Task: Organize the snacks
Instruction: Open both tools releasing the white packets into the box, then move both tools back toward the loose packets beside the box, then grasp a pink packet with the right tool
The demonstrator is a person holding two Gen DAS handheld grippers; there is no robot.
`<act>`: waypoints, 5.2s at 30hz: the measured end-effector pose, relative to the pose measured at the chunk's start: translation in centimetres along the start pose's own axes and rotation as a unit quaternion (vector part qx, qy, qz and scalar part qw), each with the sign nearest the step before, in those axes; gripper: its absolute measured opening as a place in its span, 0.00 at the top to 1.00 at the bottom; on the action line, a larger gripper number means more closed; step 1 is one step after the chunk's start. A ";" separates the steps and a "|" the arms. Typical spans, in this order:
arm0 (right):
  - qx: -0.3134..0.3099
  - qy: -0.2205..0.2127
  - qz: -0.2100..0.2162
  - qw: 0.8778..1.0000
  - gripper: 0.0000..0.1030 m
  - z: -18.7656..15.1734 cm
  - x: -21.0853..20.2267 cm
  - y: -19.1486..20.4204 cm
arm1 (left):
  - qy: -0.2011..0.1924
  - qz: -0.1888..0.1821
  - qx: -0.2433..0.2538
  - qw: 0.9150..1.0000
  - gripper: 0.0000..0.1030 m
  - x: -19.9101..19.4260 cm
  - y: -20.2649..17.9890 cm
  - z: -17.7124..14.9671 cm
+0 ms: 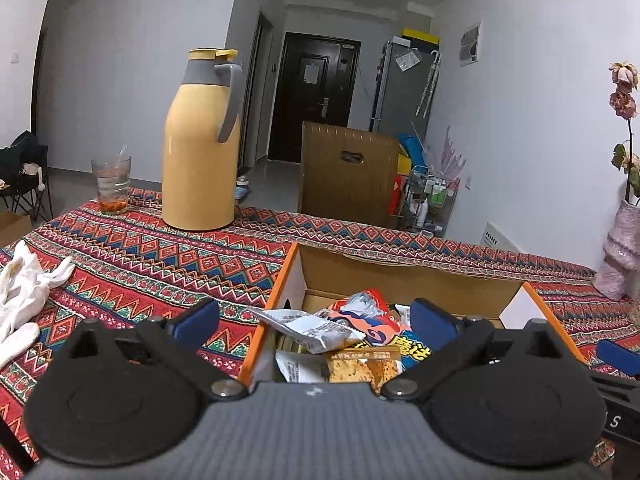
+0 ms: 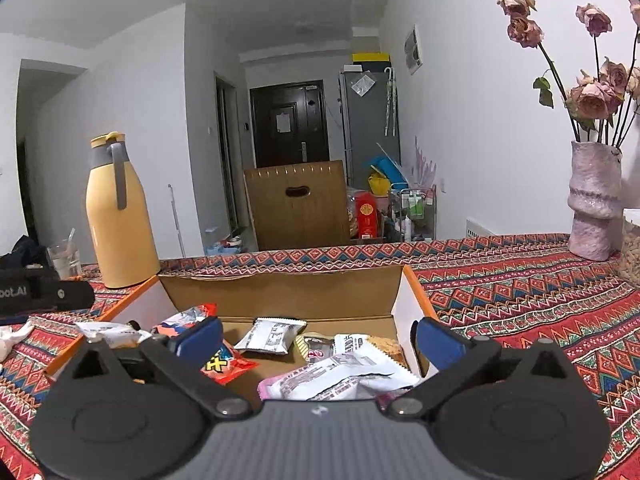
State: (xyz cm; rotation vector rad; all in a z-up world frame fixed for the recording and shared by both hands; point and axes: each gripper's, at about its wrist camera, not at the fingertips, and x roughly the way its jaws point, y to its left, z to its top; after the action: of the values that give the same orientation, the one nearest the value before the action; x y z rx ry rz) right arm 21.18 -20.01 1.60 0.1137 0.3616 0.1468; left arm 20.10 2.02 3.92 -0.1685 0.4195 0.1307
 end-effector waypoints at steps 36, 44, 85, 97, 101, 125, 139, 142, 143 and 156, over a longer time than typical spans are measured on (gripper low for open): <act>0.002 -0.023 -0.010 1.000 0.00 1.5 -6.1 -0.5 | 0.004 -0.001 -0.010 1.000 0.00 -5.6 0.4 0.7; -0.001 -0.011 -0.007 1.000 0.00 0.1 -8.3 -0.4 | 0.017 0.005 0.001 1.000 0.00 -7.4 1.5 -0.8; 0.000 0.101 -0.016 0.995 0.00 -7.5 -10.1 -0.9 | 0.100 0.002 -0.006 0.995 0.00 -6.9 6.3 -9.5; -0.005 0.105 -0.018 0.994 0.00 -7.5 -9.7 0.1 | 0.100 -0.022 -0.020 0.995 0.00 -6.9 6.7 -9.5; -0.013 0.107 -0.011 0.994 0.00 -7.4 -9.5 0.8 | 0.104 -0.024 -0.022 0.994 0.00 -6.8 6.7 -9.5; 0.049 0.207 0.062 0.975 0.37 -6.8 -2.3 5.0 | 0.132 -0.008 -0.082 0.988 0.00 -5.7 8.7 -9.5; 0.033 0.157 0.052 0.986 0.41 -6.2 -6.0 3.1 | 0.164 0.005 -0.059 0.985 0.00 -5.3 8.1 -9.5; 0.032 0.138 0.044 0.989 0.41 -6.1 -7.1 1.9 | 0.181 0.009 -0.029 0.983 0.00 -5.3 7.1 -9.7; 0.035 0.134 0.042 0.989 0.41 -6.1 -7.4 1.4 | 0.185 0.006 -0.020 0.983 0.00 -5.4 6.8 -9.8; 0.061 0.114 0.040 0.991 0.41 -6.8 -7.7 -1.3 | 0.217 0.008 0.009 0.976 0.00 -4.2 2.6 -9.7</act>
State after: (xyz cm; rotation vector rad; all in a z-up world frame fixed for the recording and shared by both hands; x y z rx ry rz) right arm 11.73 -21.98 -2.25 0.2330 0.5949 0.2172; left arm 12.01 2.31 -3.42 -0.1756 0.8582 0.1046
